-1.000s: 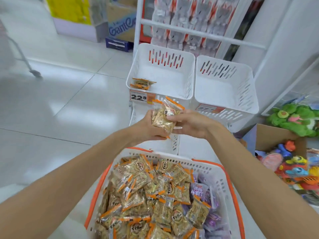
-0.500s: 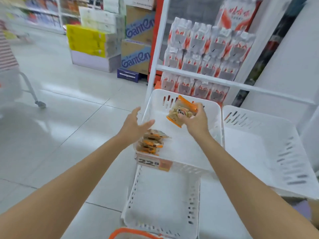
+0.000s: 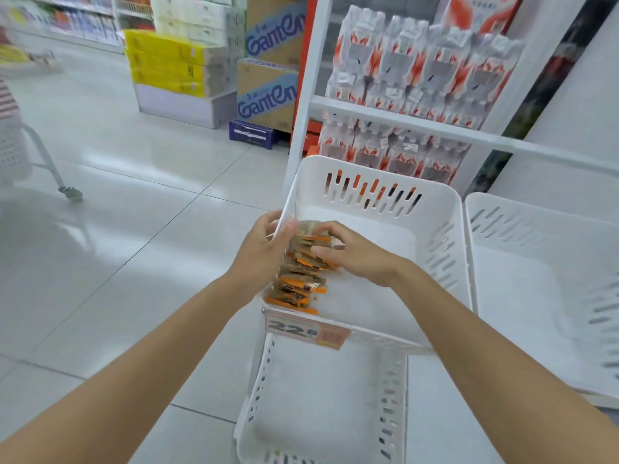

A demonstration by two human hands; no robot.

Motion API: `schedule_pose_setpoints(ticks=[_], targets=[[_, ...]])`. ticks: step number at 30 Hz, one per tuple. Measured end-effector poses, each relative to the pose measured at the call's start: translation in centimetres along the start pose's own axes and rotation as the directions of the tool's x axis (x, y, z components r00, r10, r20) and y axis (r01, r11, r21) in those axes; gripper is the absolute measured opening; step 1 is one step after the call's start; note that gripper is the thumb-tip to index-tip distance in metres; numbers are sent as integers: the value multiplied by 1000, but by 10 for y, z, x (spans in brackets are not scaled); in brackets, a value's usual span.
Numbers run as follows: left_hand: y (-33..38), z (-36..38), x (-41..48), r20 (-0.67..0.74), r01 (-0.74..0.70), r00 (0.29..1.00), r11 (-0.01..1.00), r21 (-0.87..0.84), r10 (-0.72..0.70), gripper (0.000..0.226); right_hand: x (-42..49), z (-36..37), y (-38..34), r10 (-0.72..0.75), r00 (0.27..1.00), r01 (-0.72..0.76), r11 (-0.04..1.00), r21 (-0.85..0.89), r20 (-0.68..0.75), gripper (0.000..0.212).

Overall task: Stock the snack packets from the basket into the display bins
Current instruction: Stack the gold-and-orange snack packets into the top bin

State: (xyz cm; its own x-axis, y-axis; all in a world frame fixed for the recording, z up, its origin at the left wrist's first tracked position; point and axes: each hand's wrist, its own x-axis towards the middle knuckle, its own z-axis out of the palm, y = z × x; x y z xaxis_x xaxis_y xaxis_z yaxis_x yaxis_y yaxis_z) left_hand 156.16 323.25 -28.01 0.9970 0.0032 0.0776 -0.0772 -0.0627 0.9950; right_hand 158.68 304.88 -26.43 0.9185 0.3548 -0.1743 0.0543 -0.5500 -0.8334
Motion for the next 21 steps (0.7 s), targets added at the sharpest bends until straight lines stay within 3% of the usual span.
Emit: schedule_pose_setpoints(ticks=[5, 8, 13, 17, 21], targets=[[3, 0, -3, 1, 24, 1000, 1000, -15, -24, 41, -2, 5, -2, 33, 996, -21, 991, 135, -82, 67], [5, 1, -5, -1, 28, 1000, 999, -27, -28, 40, -8, 8, -2, 120, 992, -108, 958, 266, -26, 64], [7, 1, -6, -5, 23, 1000, 999, -43, -23, 40, -4, 23, -15, 96, 993, -115, 862, 494, 63, 54], [8, 1, -8, -8, 29, 1000, 999, -44, -29, 40, -23, 8, -18, 160, 986, -166, 875, 454, 52, 28], [9, 1, -8, -9, 26, 1000, 999, -28, -26, 38, -32, 12, -8, 250, 958, -188, 917, 351, -139, 46]])
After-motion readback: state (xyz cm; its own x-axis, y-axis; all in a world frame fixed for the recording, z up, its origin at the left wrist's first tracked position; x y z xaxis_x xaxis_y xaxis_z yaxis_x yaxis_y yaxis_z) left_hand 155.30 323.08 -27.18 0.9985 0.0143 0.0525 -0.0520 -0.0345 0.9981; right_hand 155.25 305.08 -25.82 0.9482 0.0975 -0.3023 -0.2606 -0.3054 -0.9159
